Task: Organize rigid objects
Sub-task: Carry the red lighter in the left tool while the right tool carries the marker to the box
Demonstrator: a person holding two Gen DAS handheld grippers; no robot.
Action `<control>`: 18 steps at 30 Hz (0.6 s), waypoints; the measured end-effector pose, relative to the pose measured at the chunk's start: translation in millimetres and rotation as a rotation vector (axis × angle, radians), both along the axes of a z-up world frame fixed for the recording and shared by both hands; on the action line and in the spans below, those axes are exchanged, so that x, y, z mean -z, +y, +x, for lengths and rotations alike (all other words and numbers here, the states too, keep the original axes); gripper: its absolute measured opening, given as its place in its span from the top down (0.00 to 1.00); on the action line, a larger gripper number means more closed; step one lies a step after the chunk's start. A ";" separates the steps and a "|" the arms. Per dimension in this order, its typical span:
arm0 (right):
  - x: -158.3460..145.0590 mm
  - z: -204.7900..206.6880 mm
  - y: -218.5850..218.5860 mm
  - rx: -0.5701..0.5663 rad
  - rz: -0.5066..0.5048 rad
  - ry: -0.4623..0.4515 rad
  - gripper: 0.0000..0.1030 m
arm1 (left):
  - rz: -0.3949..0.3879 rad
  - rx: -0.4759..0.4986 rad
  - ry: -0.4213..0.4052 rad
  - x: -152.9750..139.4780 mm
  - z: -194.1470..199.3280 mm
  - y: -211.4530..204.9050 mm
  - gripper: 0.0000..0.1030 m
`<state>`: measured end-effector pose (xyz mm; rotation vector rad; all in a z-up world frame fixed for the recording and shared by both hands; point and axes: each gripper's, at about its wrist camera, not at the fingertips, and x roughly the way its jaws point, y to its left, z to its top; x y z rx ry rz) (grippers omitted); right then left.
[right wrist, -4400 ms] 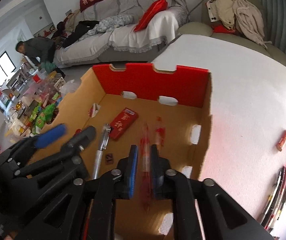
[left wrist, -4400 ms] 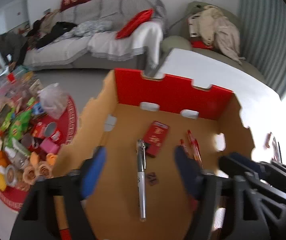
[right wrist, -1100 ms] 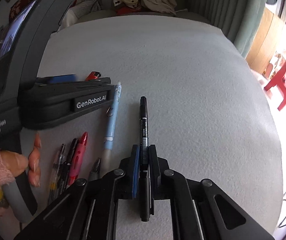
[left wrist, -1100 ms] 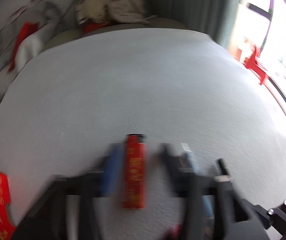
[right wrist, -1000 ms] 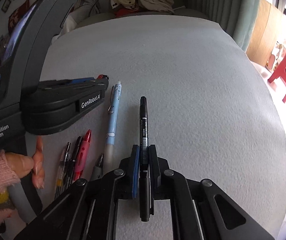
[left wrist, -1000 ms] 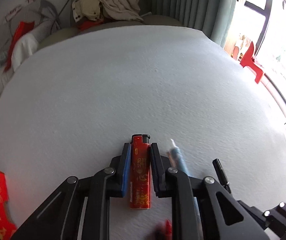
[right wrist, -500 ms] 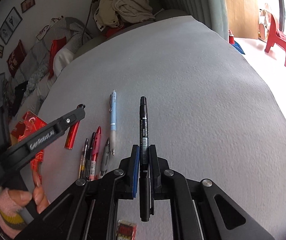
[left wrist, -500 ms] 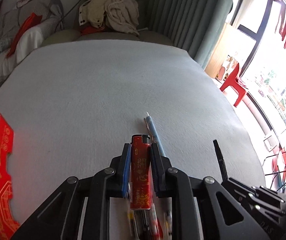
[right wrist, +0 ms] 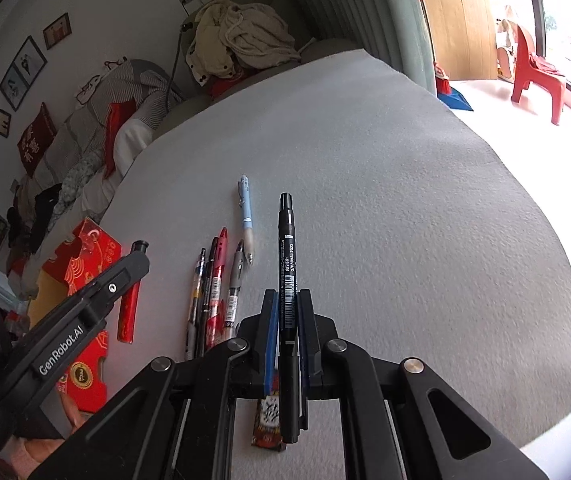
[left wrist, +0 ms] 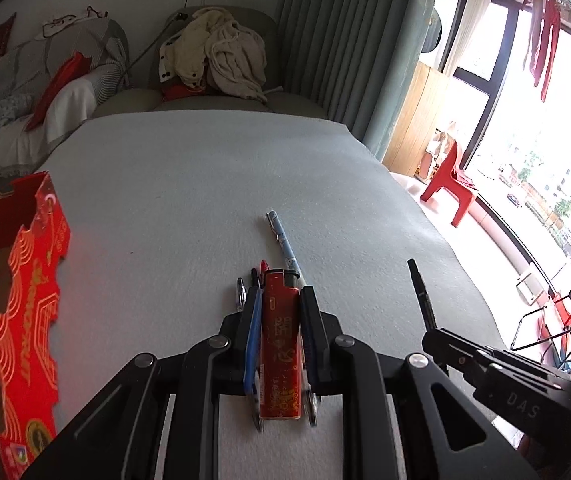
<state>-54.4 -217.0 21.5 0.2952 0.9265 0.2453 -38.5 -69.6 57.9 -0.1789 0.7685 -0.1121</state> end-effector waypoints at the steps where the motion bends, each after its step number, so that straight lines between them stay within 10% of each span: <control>1: -1.3 -4.3 1.1 0.000 0.006 -0.003 0.90 | 0.005 -0.001 -0.006 -0.8 -5.3 -0.4 0.80; 18: -18.5 -49.8 25.9 -0.017 -0.006 -0.052 0.90 | -0.001 0.008 -0.116 -25.6 -71.2 5.3 0.80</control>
